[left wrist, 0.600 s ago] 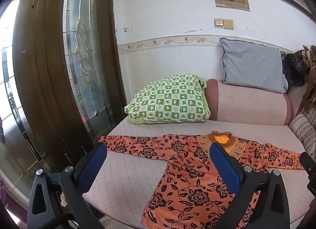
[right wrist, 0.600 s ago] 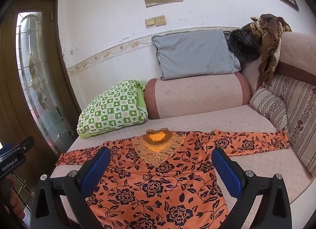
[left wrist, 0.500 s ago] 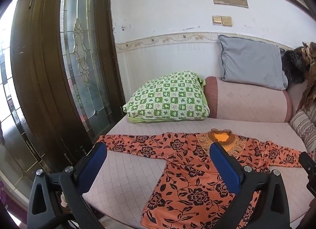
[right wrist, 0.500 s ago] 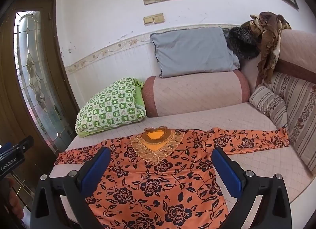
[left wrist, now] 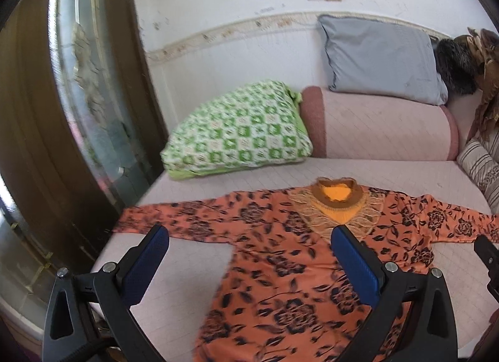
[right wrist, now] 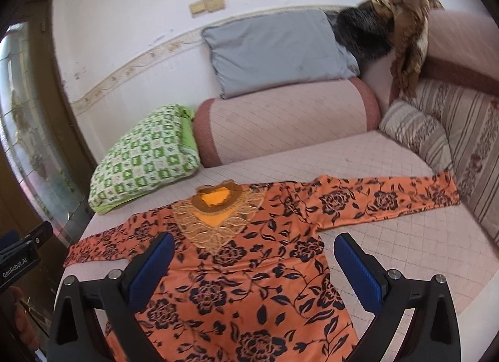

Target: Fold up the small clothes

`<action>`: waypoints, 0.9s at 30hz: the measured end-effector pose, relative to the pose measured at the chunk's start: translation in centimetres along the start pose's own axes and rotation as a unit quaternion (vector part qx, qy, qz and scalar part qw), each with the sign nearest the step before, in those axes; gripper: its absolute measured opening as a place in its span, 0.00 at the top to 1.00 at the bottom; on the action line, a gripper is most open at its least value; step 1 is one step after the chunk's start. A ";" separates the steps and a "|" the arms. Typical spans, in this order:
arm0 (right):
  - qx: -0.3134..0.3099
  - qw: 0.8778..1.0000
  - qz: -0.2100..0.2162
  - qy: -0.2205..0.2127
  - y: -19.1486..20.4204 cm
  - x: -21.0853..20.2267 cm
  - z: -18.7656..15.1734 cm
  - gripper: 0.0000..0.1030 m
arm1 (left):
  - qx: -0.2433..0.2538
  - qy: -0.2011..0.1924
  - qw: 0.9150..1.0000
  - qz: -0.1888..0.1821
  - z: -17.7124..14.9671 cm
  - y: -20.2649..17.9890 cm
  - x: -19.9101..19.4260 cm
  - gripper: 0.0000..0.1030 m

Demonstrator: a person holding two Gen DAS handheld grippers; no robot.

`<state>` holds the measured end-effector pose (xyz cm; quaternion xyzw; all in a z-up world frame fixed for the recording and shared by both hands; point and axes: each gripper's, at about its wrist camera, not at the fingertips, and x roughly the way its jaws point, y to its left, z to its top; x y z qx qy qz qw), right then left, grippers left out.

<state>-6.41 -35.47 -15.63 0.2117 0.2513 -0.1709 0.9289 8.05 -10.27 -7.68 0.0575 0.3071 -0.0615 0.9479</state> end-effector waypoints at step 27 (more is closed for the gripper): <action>0.489 0.865 -0.113 -0.005 -41.0 16.7 0.1 0.45 | 0.041 0.137 0.987 -0.076 -5.3 -3.8 20.6 0.00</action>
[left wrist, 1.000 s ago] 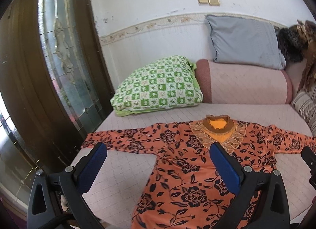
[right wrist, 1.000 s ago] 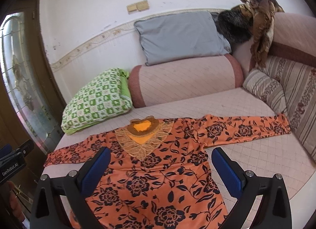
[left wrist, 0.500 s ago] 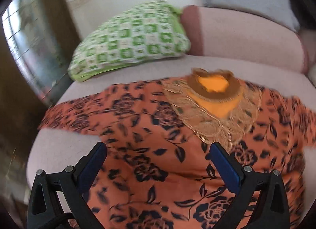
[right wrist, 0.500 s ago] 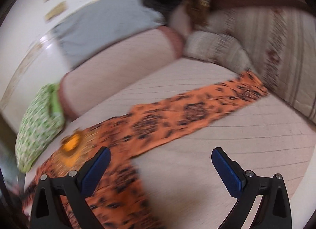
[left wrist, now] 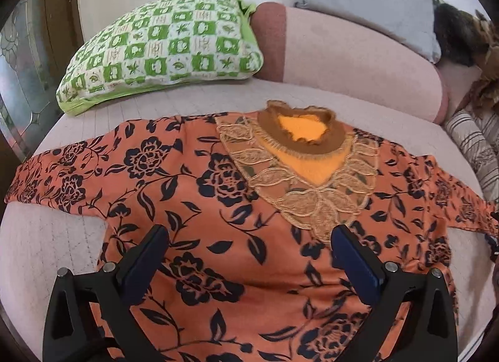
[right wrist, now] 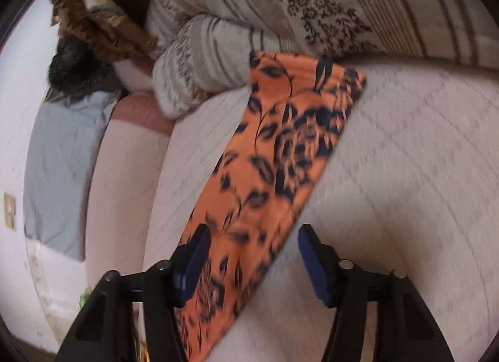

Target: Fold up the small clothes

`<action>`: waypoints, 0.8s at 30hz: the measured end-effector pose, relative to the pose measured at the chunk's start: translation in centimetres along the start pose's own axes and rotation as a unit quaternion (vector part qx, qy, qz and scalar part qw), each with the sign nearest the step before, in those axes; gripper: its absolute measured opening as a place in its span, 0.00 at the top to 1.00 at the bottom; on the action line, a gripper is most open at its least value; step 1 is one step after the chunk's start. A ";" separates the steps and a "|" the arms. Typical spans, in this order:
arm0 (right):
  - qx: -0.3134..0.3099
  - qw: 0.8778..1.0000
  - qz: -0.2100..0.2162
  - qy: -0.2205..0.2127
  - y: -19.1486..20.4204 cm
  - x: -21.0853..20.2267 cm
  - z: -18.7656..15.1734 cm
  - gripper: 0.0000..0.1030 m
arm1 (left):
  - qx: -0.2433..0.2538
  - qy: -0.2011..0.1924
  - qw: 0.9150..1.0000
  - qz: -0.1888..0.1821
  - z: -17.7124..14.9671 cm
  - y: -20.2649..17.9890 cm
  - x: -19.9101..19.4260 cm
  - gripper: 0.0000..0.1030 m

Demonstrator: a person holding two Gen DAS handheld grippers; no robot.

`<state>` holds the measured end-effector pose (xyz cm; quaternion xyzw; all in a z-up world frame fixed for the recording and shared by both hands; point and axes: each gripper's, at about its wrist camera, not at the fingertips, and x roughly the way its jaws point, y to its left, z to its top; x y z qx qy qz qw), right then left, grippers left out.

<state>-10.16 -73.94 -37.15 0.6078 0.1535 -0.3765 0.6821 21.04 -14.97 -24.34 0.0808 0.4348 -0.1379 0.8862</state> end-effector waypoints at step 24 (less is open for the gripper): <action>-0.329 0.902 0.250 0.125 27.8 0.1 -22.3 0.92 | -0.102 -0.065 0.986 0.111 1.6 10.0 -1.4 0.00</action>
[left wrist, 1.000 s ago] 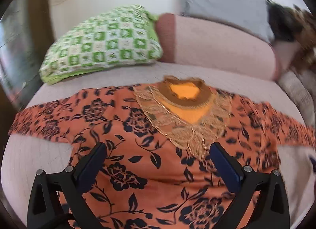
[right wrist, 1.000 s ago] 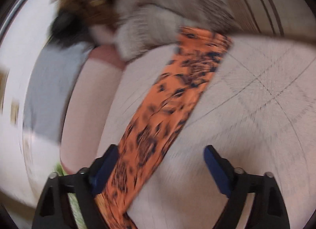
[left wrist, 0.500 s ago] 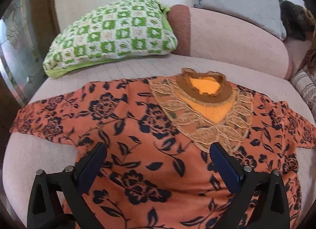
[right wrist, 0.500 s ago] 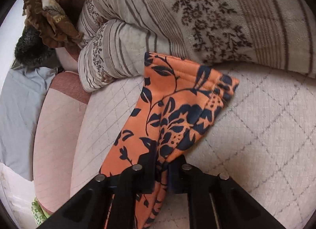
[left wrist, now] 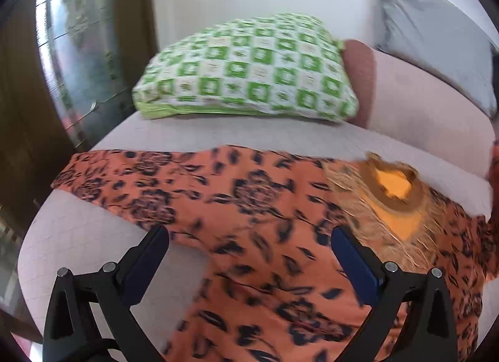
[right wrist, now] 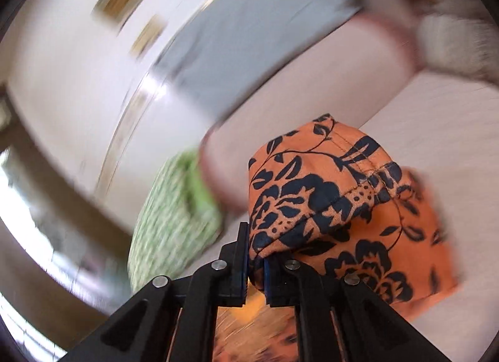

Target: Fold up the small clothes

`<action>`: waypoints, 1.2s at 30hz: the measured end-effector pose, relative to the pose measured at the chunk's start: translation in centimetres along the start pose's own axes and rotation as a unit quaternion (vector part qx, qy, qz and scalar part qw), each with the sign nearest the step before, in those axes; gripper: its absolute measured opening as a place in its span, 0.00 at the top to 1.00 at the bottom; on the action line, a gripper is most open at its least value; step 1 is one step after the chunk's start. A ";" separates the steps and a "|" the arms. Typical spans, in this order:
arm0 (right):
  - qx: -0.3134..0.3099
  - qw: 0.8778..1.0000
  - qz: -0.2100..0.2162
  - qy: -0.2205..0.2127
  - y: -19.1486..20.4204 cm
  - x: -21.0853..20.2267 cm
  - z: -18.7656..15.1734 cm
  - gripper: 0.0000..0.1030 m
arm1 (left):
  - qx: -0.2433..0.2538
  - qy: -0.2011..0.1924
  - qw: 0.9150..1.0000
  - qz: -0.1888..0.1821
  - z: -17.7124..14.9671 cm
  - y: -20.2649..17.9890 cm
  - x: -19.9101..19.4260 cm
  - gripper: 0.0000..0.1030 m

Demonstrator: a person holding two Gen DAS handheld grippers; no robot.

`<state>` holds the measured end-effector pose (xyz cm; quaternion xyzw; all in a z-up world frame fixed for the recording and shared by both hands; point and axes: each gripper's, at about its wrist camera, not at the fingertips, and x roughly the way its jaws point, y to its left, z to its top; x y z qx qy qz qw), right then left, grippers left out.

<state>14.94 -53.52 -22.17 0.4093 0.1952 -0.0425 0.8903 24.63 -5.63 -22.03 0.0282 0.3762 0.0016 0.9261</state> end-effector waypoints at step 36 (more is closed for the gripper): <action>0.081 0.993 -0.043 0.076 -5.5 2.2 -7.8 0.17 | -0.033 0.160 0.973 -0.162 0.2 -3.9 10.1 0.37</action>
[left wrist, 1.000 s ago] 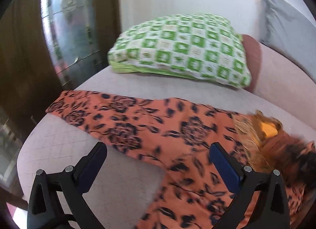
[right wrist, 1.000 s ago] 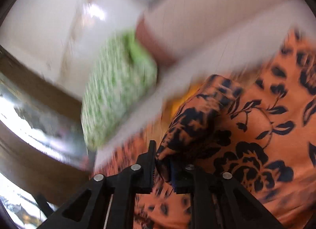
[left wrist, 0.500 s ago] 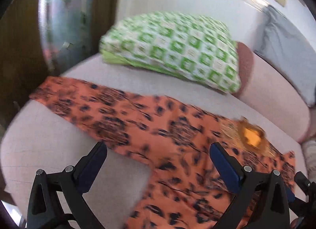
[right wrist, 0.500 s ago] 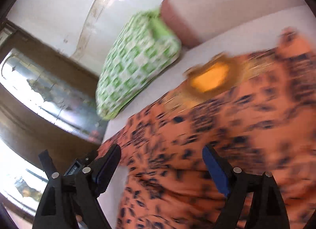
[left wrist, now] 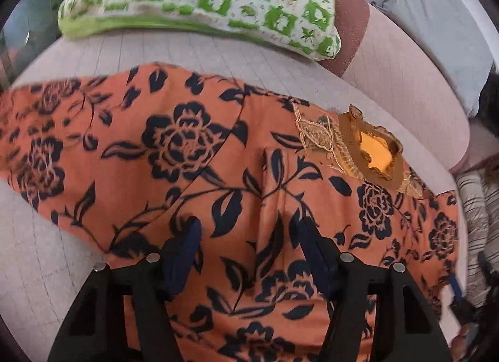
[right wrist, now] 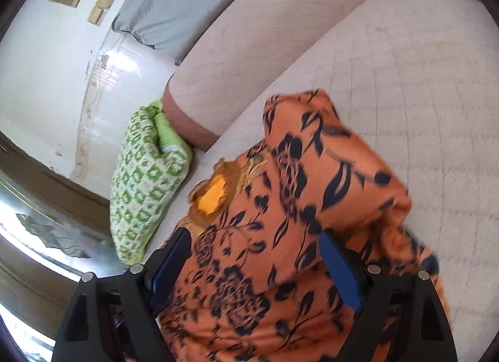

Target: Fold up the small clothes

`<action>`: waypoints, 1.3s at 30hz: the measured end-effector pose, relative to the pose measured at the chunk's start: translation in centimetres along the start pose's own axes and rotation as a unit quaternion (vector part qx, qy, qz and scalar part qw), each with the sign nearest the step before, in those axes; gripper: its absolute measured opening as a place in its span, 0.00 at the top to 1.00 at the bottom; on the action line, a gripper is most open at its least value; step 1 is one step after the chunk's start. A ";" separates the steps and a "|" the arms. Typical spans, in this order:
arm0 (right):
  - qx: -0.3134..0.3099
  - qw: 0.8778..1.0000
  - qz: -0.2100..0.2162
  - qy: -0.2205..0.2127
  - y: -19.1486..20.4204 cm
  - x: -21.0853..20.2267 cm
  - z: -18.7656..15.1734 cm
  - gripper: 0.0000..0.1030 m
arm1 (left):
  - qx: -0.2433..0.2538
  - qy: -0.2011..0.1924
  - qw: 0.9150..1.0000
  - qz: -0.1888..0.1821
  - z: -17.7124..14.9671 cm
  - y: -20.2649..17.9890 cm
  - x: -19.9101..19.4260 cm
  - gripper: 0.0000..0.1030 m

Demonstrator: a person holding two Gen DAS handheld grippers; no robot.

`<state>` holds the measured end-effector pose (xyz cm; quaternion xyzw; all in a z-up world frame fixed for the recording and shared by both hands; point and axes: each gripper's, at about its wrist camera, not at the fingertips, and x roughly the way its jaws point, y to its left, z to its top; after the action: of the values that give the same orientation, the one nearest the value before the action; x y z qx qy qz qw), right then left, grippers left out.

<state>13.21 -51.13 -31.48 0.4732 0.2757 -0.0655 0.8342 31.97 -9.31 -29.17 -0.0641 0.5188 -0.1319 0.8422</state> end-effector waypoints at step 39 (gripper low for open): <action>0.055 0.997 -0.007 -0.052 -3.4 -2.8 3.7 0.17 | 0.031 -0.006 0.999 -0.025 -0.6 -1.8 1.4 0.93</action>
<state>11.06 -56.46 -31.12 0.5127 0.2312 -0.1108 0.8194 31.75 -11.46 -30.15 -0.0519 0.5080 -0.1681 0.8432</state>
